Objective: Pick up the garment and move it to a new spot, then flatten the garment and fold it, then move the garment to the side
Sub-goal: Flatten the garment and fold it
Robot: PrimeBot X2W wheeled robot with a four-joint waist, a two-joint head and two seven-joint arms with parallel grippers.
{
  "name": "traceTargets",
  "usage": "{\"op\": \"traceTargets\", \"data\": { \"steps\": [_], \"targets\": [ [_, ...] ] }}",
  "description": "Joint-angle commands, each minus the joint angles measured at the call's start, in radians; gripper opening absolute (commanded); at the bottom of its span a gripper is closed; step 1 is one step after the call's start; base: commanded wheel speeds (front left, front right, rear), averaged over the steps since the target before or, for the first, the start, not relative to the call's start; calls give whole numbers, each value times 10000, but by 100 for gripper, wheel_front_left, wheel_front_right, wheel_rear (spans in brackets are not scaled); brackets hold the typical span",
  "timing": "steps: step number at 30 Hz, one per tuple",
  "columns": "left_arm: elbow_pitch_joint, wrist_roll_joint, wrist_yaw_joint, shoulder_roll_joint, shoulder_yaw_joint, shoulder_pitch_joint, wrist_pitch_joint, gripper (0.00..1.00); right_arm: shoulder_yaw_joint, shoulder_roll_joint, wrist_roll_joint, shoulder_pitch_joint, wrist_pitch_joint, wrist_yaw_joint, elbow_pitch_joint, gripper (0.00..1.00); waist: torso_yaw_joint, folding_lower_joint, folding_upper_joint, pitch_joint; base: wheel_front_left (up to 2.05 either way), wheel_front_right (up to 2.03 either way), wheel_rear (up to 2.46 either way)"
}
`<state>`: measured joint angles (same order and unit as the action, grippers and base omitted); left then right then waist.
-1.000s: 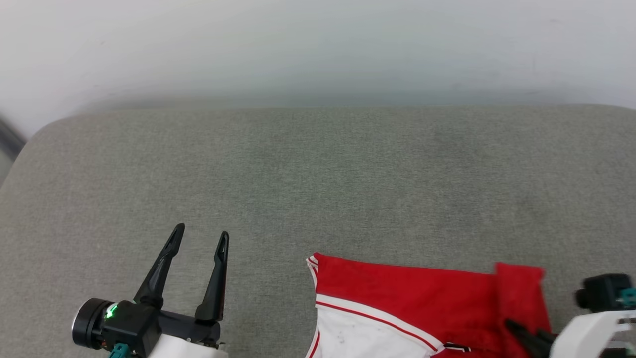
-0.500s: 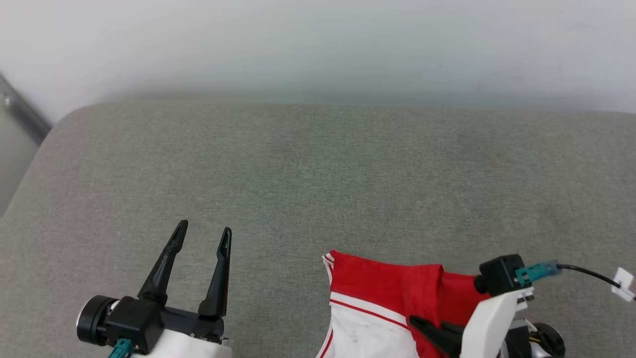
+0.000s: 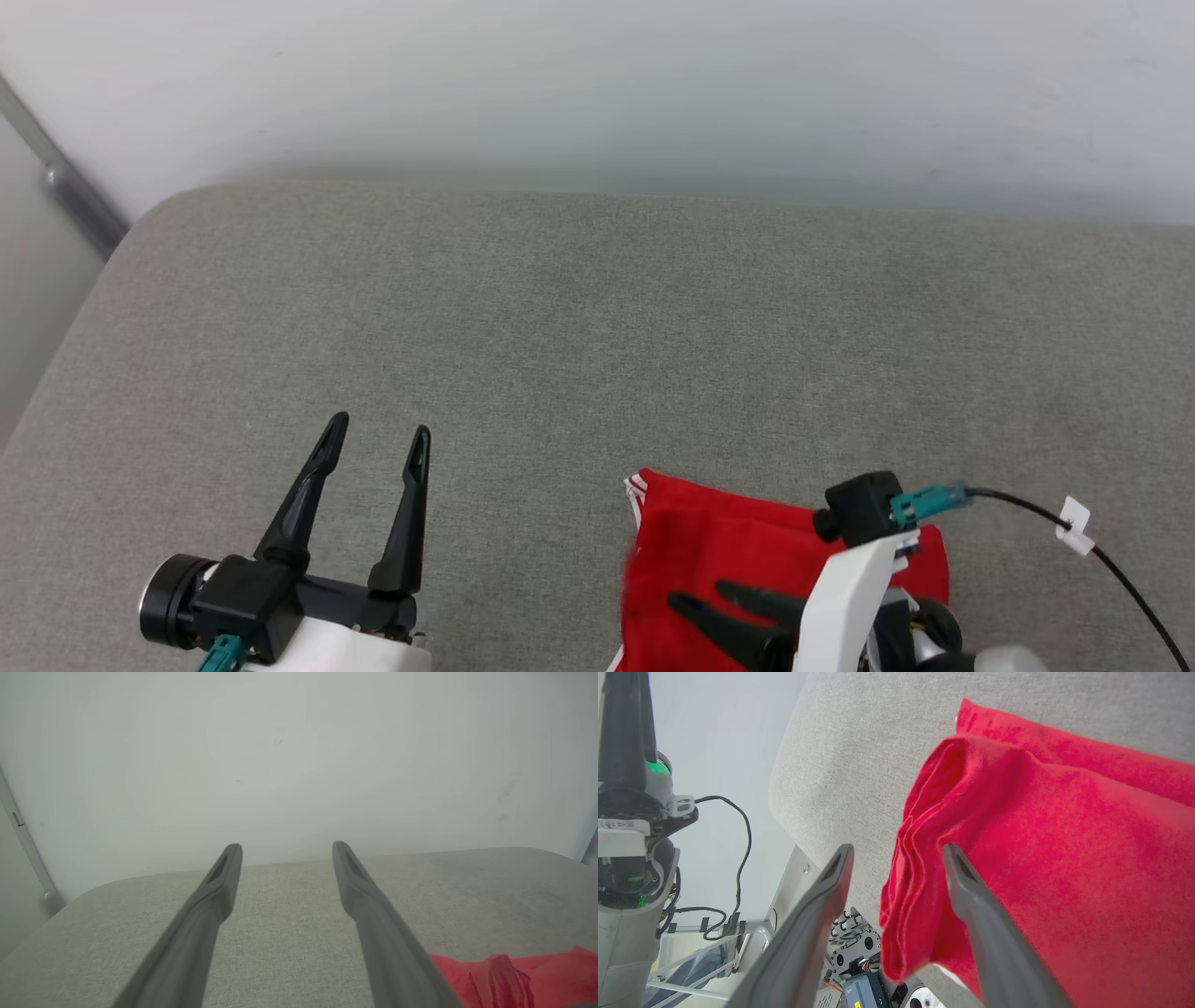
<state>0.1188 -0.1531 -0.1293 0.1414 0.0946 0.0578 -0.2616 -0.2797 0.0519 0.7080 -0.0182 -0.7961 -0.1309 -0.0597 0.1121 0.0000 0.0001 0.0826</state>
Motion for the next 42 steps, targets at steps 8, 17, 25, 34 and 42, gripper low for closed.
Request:
{"op": "traceTargets", "data": {
  "steps": [8,17,25,34,42],
  "targets": [
    [26,-68,-11,-103,-131,-17,-46,100,921,-28,-424,-1155,781,3,161,100,-293,0,-1,-72,0,0,0],
    [20,-7,-12,-125,-151,-27,-46,100,1365,2382,-3256,-2221,3569,4,-653,100,-755,0,-1,-85,0,0,0],
    [53,23,-12,-262,-79,-67,-35,100,2764,3627,-4214,-1198,7207,4,-163,100,-951,0,-1,-16,0,0,0],
    [89,-126,-12,-339,-101,193,-35,100,3551,2695,-4170,565,9109,4,-1041,100,-1127,0,-1,46,0,0,0],
    [64,-220,-12,-386,-73,420,-35,100,3264,1914,-4190,1330,9744,4,-1241,100,-1124,0,-1,-14,0,0,0]
  ]
}}
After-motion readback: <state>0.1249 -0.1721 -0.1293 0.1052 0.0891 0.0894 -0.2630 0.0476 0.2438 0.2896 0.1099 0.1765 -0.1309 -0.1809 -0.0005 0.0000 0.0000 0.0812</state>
